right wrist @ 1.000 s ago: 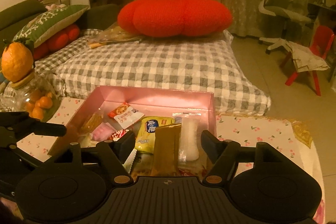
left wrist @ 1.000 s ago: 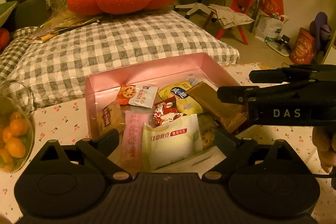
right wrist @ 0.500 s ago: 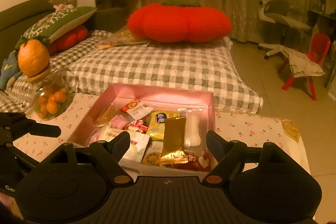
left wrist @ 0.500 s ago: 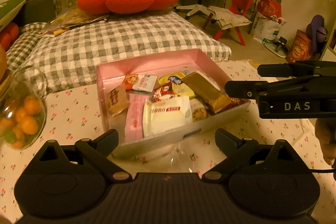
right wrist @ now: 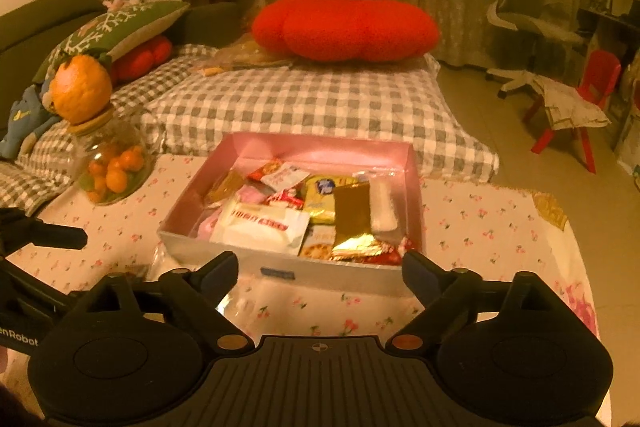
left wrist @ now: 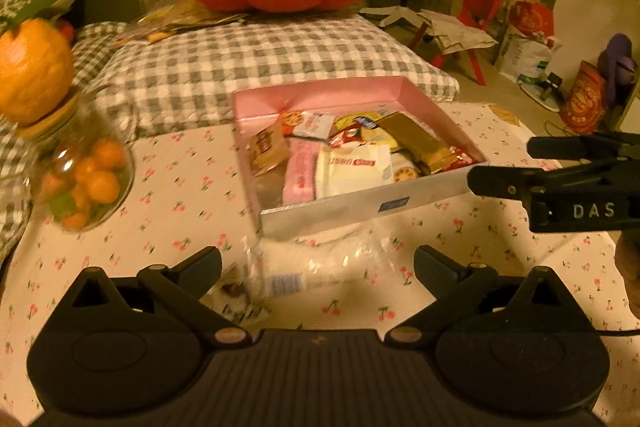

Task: Organize snacks
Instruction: 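Withdraw both tools from the box toward the remaining snacks, then grasp the silver truffle wrapper with the left tool while the right tool grasps the clear plastic packet, then lift the truffle wrapper and clear packet and carry them over the box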

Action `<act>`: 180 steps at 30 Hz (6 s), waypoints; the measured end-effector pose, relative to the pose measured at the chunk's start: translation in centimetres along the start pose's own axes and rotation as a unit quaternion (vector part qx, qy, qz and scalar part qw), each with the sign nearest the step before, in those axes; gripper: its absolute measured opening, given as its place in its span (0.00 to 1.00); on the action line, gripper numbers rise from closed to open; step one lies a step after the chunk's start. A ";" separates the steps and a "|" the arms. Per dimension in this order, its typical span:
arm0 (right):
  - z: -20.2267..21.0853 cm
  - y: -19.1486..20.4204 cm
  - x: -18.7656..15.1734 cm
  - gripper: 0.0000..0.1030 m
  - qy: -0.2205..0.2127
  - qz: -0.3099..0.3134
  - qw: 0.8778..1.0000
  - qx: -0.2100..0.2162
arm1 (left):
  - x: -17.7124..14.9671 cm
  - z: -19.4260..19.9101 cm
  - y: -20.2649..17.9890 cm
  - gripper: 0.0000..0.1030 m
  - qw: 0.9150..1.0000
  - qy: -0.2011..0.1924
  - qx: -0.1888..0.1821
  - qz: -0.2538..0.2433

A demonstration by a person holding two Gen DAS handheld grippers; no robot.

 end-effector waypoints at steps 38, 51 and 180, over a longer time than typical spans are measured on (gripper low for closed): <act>-1.7 6.8 -7.5 0.95 0.048 0.123 0.991 0.032 | -6.2 -2.2 6.6 0.93 0.994 0.011 0.084 0.070; -3.6 6.3 -7.6 0.95 0.067 0.119 0.990 0.042 | -6.3 -3.5 7.0 0.81 0.989 0.025 0.121 0.083; -4.8 12.4 -5.9 0.22 0.057 0.138 0.973 0.176 | -5.6 -2.2 5.9 0.24 0.995 0.020 0.066 0.075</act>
Point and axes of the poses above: each gripper's, at about its wrist camera, not at the fingertips, and z roughly against the way its jaws point, y to its left, x to its top, the point moved 4 cm from there along -z, roughly the way its jaws point, and after that the axes turned 8 degrees about -y, right-handed, at the moved point
